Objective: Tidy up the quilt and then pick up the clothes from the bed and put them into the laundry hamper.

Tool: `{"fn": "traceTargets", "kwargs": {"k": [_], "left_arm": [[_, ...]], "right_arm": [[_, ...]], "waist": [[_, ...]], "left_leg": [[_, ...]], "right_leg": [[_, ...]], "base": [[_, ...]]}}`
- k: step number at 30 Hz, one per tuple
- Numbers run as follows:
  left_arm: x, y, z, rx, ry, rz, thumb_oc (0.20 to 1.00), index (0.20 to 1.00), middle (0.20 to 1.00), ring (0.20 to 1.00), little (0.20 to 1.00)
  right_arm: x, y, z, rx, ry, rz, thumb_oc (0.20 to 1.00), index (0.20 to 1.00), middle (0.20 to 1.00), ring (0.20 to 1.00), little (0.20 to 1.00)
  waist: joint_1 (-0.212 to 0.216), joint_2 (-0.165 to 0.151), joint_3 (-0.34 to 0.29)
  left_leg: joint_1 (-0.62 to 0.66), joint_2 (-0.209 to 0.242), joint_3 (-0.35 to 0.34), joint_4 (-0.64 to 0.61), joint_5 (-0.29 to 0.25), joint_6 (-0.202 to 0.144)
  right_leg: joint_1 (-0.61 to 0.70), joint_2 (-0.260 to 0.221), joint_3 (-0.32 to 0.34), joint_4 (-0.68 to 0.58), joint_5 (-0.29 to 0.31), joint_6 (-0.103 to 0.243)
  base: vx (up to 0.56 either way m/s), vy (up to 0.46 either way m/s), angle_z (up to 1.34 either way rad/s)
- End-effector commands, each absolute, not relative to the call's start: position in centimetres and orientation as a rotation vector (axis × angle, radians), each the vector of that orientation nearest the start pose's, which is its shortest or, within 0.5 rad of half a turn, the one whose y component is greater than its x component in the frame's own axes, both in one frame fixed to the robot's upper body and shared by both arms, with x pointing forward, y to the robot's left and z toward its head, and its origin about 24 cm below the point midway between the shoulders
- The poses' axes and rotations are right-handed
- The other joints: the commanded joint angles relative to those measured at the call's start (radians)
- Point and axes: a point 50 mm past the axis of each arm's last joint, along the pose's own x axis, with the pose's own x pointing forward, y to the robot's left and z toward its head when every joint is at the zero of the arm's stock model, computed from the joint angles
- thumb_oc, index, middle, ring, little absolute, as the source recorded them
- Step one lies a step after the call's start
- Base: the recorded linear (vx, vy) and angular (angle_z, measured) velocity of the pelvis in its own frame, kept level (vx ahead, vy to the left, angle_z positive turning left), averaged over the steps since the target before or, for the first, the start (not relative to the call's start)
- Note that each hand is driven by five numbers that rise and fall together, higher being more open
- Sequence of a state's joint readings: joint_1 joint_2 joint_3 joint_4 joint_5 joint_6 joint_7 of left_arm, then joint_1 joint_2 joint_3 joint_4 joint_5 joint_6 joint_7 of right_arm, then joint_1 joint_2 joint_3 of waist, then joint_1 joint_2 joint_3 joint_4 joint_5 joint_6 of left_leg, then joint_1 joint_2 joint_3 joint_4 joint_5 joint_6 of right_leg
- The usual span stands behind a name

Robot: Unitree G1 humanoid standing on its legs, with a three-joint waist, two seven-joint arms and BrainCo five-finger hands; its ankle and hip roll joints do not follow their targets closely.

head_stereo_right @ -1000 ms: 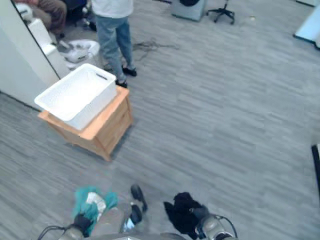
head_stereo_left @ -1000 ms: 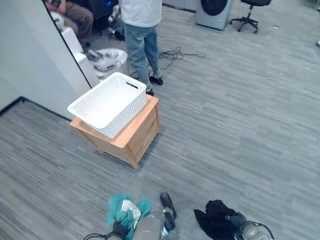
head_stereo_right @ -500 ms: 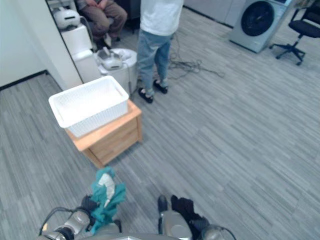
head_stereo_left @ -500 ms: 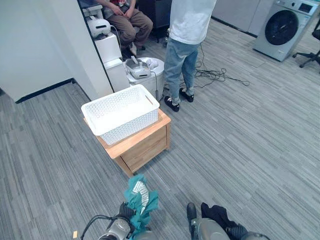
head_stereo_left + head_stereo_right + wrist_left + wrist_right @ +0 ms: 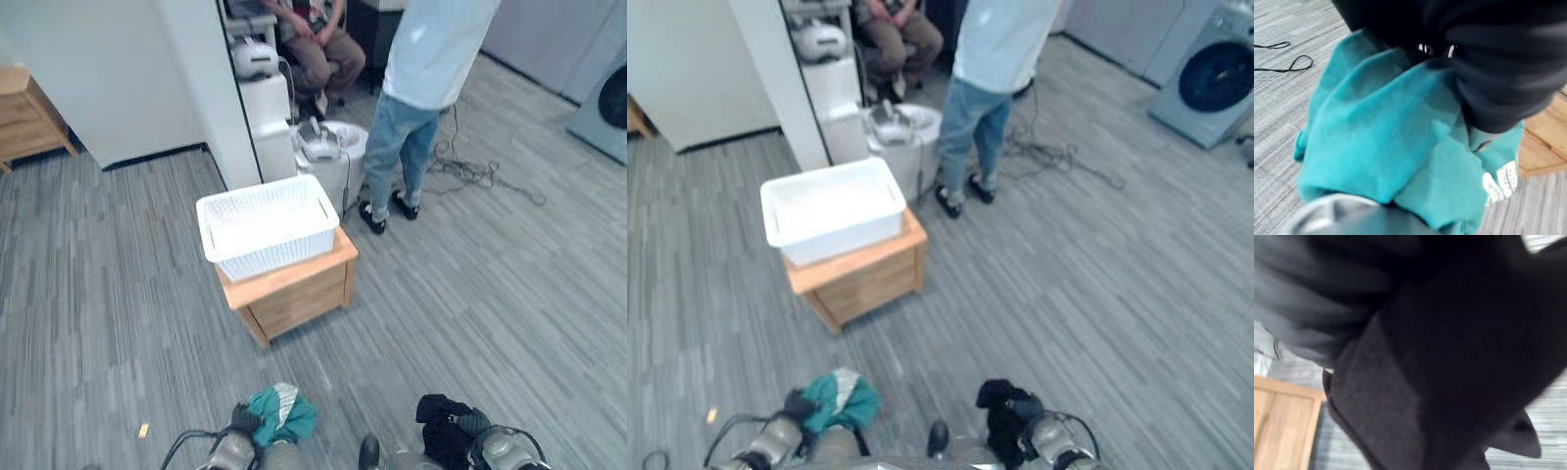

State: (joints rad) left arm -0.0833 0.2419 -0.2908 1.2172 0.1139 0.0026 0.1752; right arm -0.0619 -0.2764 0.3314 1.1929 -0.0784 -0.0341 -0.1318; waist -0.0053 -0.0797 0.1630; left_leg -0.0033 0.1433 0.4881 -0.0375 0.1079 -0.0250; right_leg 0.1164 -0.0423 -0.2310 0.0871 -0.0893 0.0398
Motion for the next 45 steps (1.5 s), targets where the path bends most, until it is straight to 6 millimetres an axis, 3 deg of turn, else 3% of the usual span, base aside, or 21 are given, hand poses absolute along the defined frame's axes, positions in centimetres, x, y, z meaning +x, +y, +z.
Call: {"fn": "traceTargets", "kwargs": {"k": [1,2,3,4,5,6,10,12,13,16,17,18,22,23,25,26,28,29,33,41,45], "left_arm": [[15.1,24.2,-14.0,0.745,1.023,-0.065,0.2,0.2,0.2,0.2,0.2],[15.7,25.1,-13.5,0.788,1.008,-0.06,0.2,0.2,0.2,0.2,0.2],[15.7,25.1,-13.5,0.788,1.008,-0.06,0.2,0.2,0.2,0.2,0.2],[15.9,25.8,-13.2,0.814,1.004,-0.053,0.2,0.2,0.2,0.2,0.2],[15.9,25.8,-13.2,0.814,1.004,-0.053,0.2,0.2,0.2,0.2,0.2],[15.5,26.0,-13.3,0.833,1.01,-0.067,0.2,0.2,0.2,0.2,0.2],[15.2,26.4,-13.3,0.846,1.019,-0.069,0.2,0.2,0.2,0.2,0.2],[14.8,27.2,-13.2,0.856,1.031,-0.061,0.2,0.2,0.2,0.2,0.2],[14.8,27.2,-13.2,0.855,1.031,-0.062,0.2,0.2,0.2,0.2,0.2],[13.2,27.5,-13.6,0.815,1.068,-0.031,0.2,0.2,0.2,0.2,0.2],[14.8,26.4,-13.2,0.707,0.977,0.053,0.2,0.2,0.2,0.2,0.2],[14.9,26.4,-13.2,0.708,0.976,0.053,0.2,0.2,0.2,0.2,0.2],[14.5,25.7,-13.4,0.67,0.968,0.044,0.2,0.2,0.2,0.2,0.2],[13.4,26.0,-13.8,0.671,1.009,0.05,0.2,0.2,0.2,0.2,0.2],[13.3,26.1,-13.8,0.674,1.012,0.053,0.2,0.2,0.2,0.2,0.2],[13.0,26.5,-13.8,0.682,1.021,0.057,0.2,0.2,0.2,0.2,0.2],[13.0,26.5,-13.8,0.681,1.022,0.059,0.2,0.2,0.2,0.2,0.2],[12.5,27.2,-13.7,0.68,1.04,0.086,0.2,0.2,0.2,0.2,0.2],[11.4,27.7,-14.0,0.673,1.08,0.111,0.2,0.2,0.2,0.2,0.2],[9.9,28.4,-14.1,0.65,1.114,0.161,0.2,0.2,0.2,0.2,0.2],[11.3,28.4,-13.5,0.593,1.037,0.223,0.2,0.2,0.2,0.2,0.2]], "right_arm": [[16.4,-20.9,-13.8,-0.581,0.917,0.123,0.2,0.2,0.2,0.2,0.2],[18.2,-20.2,-12.9,-0.562,0.841,0.117,0.2,0.2,0.2,0.2,0.2],[18.2,-20.2,-12.9,-0.562,0.841,0.117,0.2,0.2,0.2,0.2,0.2],[20.0,-20.1,-11.5,-0.556,0.739,0.102,0.2,0.2,0.2,0.2,0.2],[20.0,-20.1,-11.5,-0.556,0.739,0.102,0.2,0.2,0.2,0.2,0.2],[21.6,-20.2,-9.9,-0.562,0.633,0.093,0.2,0.2,0.2,0.2,0.2],[23.7,-21.3,-6.7,-0.59,0.47,0.056,0.2,0.2,0.2,0.2,0.2],[26.1,-22.1,-2.0,-0.649,0.242,0.035,0.2,0.2,0.2,0.2,0.2],[26.1,-22.1,-2.0,-0.65,0.243,0.035,0.2,0.2,0.2,0.2,0.2],[27.2,-22.9,2.7,-0.669,0.04,0.009,0.2,0.2,0.2,0.2,0.2],[28.5,-22.2,12.0,-0.764,-0.358,-0.011,0.2,0.2,0.2,0.2,0.2],[28.5,-22.2,12.0,-0.763,-0.358,-0.011,0.2,0.2,0.2,0.2,0.2],[28.2,-20.8,17.1,-0.821,-0.591,0.015,0.2,0.2,0.2,0.2,0.2],[27.9,-19.4,19.1,-0.853,-0.693,0.058,0.2,0.2,0.2,0.2,0.2],[27.7,-18.8,19.9,-0.862,-0.738,0.075,0.2,0.2,0.2,0.2,0.2],[27.5,-17.1,21.8,-0.854,-0.845,0.123,0.2,0.2,0.2,0.2,0.2],[27.5,-17.0,21.8,-0.853,-0.846,0.125,0.2,0.2,0.2,0.2,0.2],[27.8,-15.0,23.7,-0.843,-0.933,0.176,0.2,0.2,0.2,0.2,0.2],[28.0,-14.0,25.1,-0.848,-0.983,0.205,0.2,0.2,0.2,0.2,0.2],[29.5,-12.7,24.5,-0.822,-0.929,0.253,0.2,0.2,0.2,0.2,0.2],[31.3,-11.5,22.5,-0.803,-0.827,0.276,0.2,0.2,0.2,0.2,0.2]], "waist": [[-0.022,-0.01,0.048],[-0.035,0.005,0.076],[-0.035,0.005,0.077],[-0.057,0.006,0.089],[-0.058,0.006,0.09],[-0.082,-0.001,0.087],[-0.113,-0.008,0.084],[-0.132,-0.019,0.078],[-0.133,-0.018,0.079],[-0.144,-0.023,0.056],[-0.106,-0.043,0.097],[-0.106,-0.045,0.095],[-0.093,-0.033,0.069],[-0.093,-0.027,0.056],[-0.092,-0.027,0.046],[-0.083,-0.031,0.032],[-0.084,-0.031,0.031],[-0.066,-0.039,0.023],[-0.045,-0.044,0.017],[-0.007,-0.038,0.027],[0.018,-0.029,0.039]], "left_leg": [[0.015,-0.004,-0.024,-0.05,-0.051,-0.024],[0.052,0.001,-0.038,-0.05,-0.075,-0.003],[0.052,0.001,-0.038,-0.05,-0.075,-0.003],[0.071,-0.006,-0.065,-0.05,-0.094,-0.01],[0.072,-0.006,-0.066,-0.05,-0.094,-0.01],[0.081,-0.022,-0.087,-0.05,-0.114,-0.014],[0.095,-0.023,-0.113,-0.05,-0.139,-0.03],[0.128,-0.016,-0.11,-0.05,-0.162,-0.043],[0.13,-0.016,-0.111,-0.05,-0.162,-0.043],[0.195,-0.009,-0.105,-0.035,-0.18,-0.056],[0.012,0.061,-0.142,0.34,-0.143,-0.092],[0.011,0.058,-0.141,0.336,-0.138,-0.091],[0.036,0.053,-0.118,0.136,-0.131,-0.084],[0.064,0.044,-0.114,0.085,-0.129,-0.076],[0.075,0.041,-0.104,0.059,-0.118,-0.076],[0.103,0.035,-0.092,0.016,-0.111,-0.075],[0.104,0.034,-0.09,0.011,-0.109,-0.074],[0.125,0.028,-0.082,-0.022,-0.102,-0.071],[0.137,0.02,-0.078,-0.044,-0.105,-0.068],[0.119,0.008,-0.098,-0.05,-0.111,-0.064],[0.105,0.005,-0.115,-0.05,-0.109,-0.063]], "right_leg": [[-0.009,-0.152,0.076,0.318,-0.039,0.137],[-0.136,-0.118,0.125,0.41,0.006,0.123],[-0.136,-0.119,0.124,0.41,0.005,0.123],[-0.164,-0.092,0.136,0.278,-0.04,0.102],[-0.162,-0.092,0.135,0.277,-0.04,0.102],[-0.168,-0.074,0.187,0.078,-0.02,0.092],[-0.219,-0.072,0.271,-0.084,0.052,0.116],[-0.236,-0.088,0.264,-0.124,0.063,0.122],[-0.232,-0.089,0.264,-0.126,0.064,0.122],[-0.185,-0.08,0.265,-0.135,0.082,0.112],[-0.05,-0.068,0.224,-0.158,0.043,0.039],[-0.054,-0.07,0.225,-0.158,0.046,0.039],[-0.032,-0.071,0.202,-0.155,0.015,0.052],[-0.032,-0.067,0.203,-0.141,0.012,0.055],[-0.038,-0.067,0.201,-0.138,0.014,0.055],[-0.036,-0.07,0.196,-0.137,0.017,0.062],[-0.038,-0.07,0.197,-0.137,0.017,0.062],[-0.041,-0.077,0.198,-0.139,0.023,0.071],[-0.04,-0.087,0.187,-0.147,0.03,0.082],[-0.046,-0.11,0.157,-0.155,0.043,0.098],[-0.048,-0.118,0.137,-0.162,0.049,0.1]], "base": [[0.29,0.192,0.41],[0.29,0.188,0.27],[0.46,0.089,0.59],[0.27,-0.017,0.65],[0.48,-0.086,0.84],[0.21,-0.072,0.56],[0.24,-0.128,0.62],[0.27,-0.178,0.38],[0.26,-0.157,0.37],[0.34,-0.274,0.1],[0.41,-0.413,0.09],[0.37,-0.326,0.32],[0.17,0.089,0.14],[0.16,0.118,-0.17],[0.15,0.104,-0.03],[0.14,0.087,-0.04],[0.1,0.055,-0.23],[0.11,0.066,-0.16],[0.09,0.053,0.1],[0.04,0.02,0.19],[0.01,0.0,0.17]]}}
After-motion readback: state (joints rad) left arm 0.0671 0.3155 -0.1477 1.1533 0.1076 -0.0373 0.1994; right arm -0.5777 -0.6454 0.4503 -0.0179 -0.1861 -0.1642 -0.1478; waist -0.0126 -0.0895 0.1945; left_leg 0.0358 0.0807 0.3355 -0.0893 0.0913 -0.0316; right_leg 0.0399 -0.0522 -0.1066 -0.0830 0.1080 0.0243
